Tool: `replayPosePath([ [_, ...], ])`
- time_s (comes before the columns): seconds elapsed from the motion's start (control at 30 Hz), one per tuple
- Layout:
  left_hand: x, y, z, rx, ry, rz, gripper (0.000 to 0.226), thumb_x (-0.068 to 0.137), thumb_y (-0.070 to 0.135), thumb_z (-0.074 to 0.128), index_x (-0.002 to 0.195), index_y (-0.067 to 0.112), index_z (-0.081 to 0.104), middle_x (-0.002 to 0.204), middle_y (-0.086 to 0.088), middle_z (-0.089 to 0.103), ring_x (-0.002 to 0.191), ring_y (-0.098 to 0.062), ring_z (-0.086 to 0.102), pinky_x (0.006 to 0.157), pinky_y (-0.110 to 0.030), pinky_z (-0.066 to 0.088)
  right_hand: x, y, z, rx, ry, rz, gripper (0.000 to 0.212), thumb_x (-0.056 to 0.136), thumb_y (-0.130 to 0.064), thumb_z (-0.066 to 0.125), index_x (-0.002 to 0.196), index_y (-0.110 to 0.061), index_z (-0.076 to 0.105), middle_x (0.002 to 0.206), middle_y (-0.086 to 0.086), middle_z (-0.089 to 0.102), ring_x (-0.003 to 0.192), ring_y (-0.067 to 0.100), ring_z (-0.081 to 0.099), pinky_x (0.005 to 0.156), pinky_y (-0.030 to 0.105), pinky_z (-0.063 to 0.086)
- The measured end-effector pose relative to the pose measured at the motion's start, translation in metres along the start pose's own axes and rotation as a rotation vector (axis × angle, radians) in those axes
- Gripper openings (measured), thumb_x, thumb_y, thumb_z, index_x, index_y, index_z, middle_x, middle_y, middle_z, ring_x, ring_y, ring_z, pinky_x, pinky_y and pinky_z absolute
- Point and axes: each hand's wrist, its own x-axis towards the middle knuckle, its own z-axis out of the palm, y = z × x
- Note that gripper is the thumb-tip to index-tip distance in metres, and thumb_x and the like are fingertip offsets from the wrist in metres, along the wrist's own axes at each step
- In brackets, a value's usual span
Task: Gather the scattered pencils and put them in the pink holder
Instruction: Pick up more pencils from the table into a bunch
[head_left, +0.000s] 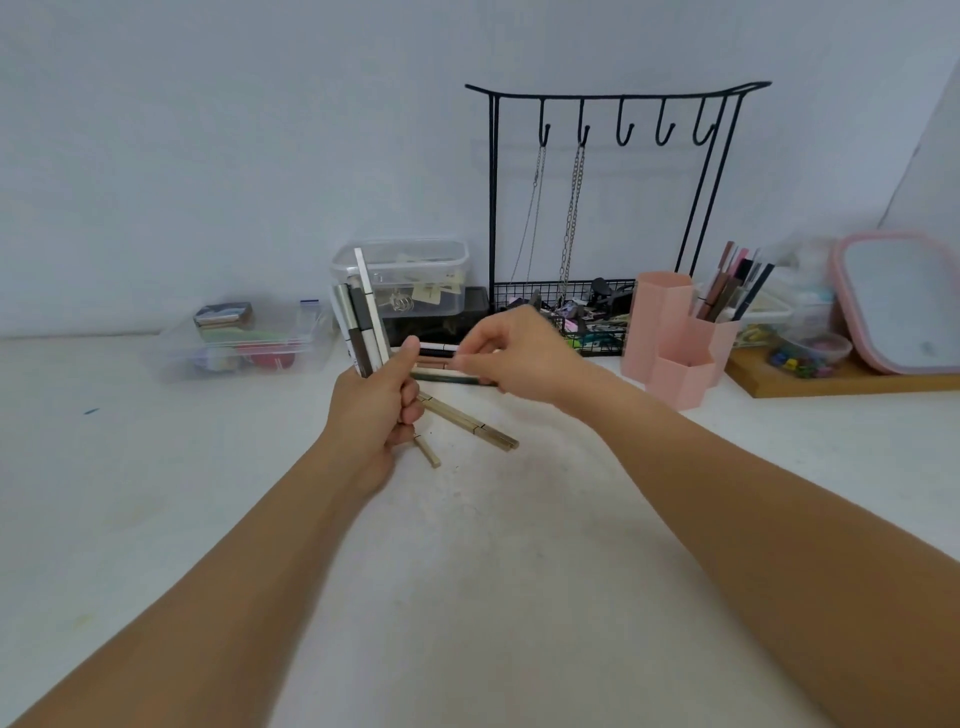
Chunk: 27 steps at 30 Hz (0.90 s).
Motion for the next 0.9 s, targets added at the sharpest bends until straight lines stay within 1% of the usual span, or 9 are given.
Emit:
replayPosePath([
  [0.07,0.001,0.0,0.0,-0.02,0.003,-0.01,0.029,0.094,0.036,0.07,0.079,0.018,0.053,0.053,0.004,0.043,0.046,-0.01,0.038,0.036,-0.019,0.021,0.008,0.021,-0.013,-0.207,0.095,-0.002,0.01,0.085,-0.018,0.079,0.094,-0.016,0.076,0.085,-0.004,0.071,0.079,0.009,0.066,0.075,0.028,0.056],
  [0.17,0.0,-0.001,-0.001,-0.041,-0.006,-0.026,0.028,0.096,0.032,0.069,0.079,0.017,0.052,0.054,0.002,0.044,0.046,-0.011,0.038,0.035,-0.018,0.022,0.013,0.049,-0.021,-0.41,0.103,0.045,0.02,0.084,-0.018,0.078,0.103,-0.013,0.073,0.097,0.002,0.07,0.091,0.021,0.066,0.084,0.037,0.055],
  [0.27,0.0,-0.002,0.0,-0.05,-0.028,-0.033,0.024,0.097,0.029,0.066,0.083,0.016,0.053,0.053,0.003,0.045,0.044,-0.01,0.039,0.035,-0.018,0.022,0.01,0.064,-0.017,-0.503,0.103,0.052,0.016,0.087,-0.017,0.073,0.103,-0.015,0.072,0.102,0.003,0.07,0.095,0.025,0.065,0.087,0.04,0.055],
  [0.37,-0.001,-0.002,0.0,-0.036,-0.034,-0.036,0.018,0.1,0.028,0.063,0.091,0.015,0.054,0.055,0.004,0.047,0.045,-0.009,0.04,0.035,-0.018,0.023,0.009,0.069,-0.014,-0.516,0.094,0.047,0.01,0.09,-0.018,0.072,0.099,-0.015,0.073,0.101,0.003,0.07,0.093,0.024,0.064,0.087,0.04,0.055],
  [0.53,0.0,-0.003,-0.002,-0.008,-0.015,-0.036,0.018,0.1,0.028,0.064,0.089,0.016,0.054,0.056,0.004,0.045,0.045,-0.01,0.039,0.035,-0.018,0.023,0.012,0.067,-0.018,-0.478,0.071,0.081,0.01,0.089,-0.013,0.074,0.098,-0.008,0.076,0.089,0.001,0.064,0.084,0.018,0.059,0.082,0.031,0.051],
  [0.67,-0.003,-0.001,0.001,-0.003,-0.023,-0.025,0.02,0.095,0.03,0.07,0.088,0.019,0.054,0.053,0.006,0.037,0.043,-0.009,0.032,0.035,-0.019,0.021,0.014,0.068,-0.021,-0.425,0.009,0.173,0.009,0.089,-0.014,0.075,0.095,-0.007,0.078,0.094,0.006,0.073,0.086,0.019,0.063,0.079,0.027,0.048],
  [0.77,-0.004,0.0,0.001,-0.005,-0.018,-0.025,0.025,0.091,0.033,0.074,0.084,0.021,0.053,0.05,0.008,0.033,0.042,-0.009,0.027,0.036,-0.02,0.021,0.016,0.064,-0.027,-0.381,0.048,0.181,0.012,0.09,-0.015,0.074,0.091,-0.005,0.08,0.094,0.006,0.077,0.085,0.017,0.067,0.077,0.027,0.05],
  [0.83,-0.003,0.0,0.0,-0.006,-0.004,-0.034,0.031,0.089,0.036,0.076,0.079,0.023,0.05,0.049,0.008,0.032,0.042,-0.009,0.026,0.036,-0.021,0.021,0.016,0.055,-0.037,-0.335,0.088,0.173,0.015,0.091,-0.017,0.073,0.09,-0.004,0.08,0.087,0.006,0.075,0.074,0.014,0.063,0.068,0.024,0.05],
  [0.9,-0.003,0.001,-0.001,-0.001,0.007,-0.042,0.037,0.086,0.041,0.078,0.075,0.023,0.048,0.049,0.008,0.03,0.041,-0.009,0.026,0.037,-0.021,0.02,0.015,0.041,-0.048,-0.302,0.107,0.161,0.016,0.091,-0.02,0.073,0.09,-0.006,0.08,0.074,0.004,0.069,0.061,0.013,0.054,0.053,0.02,0.04],
])
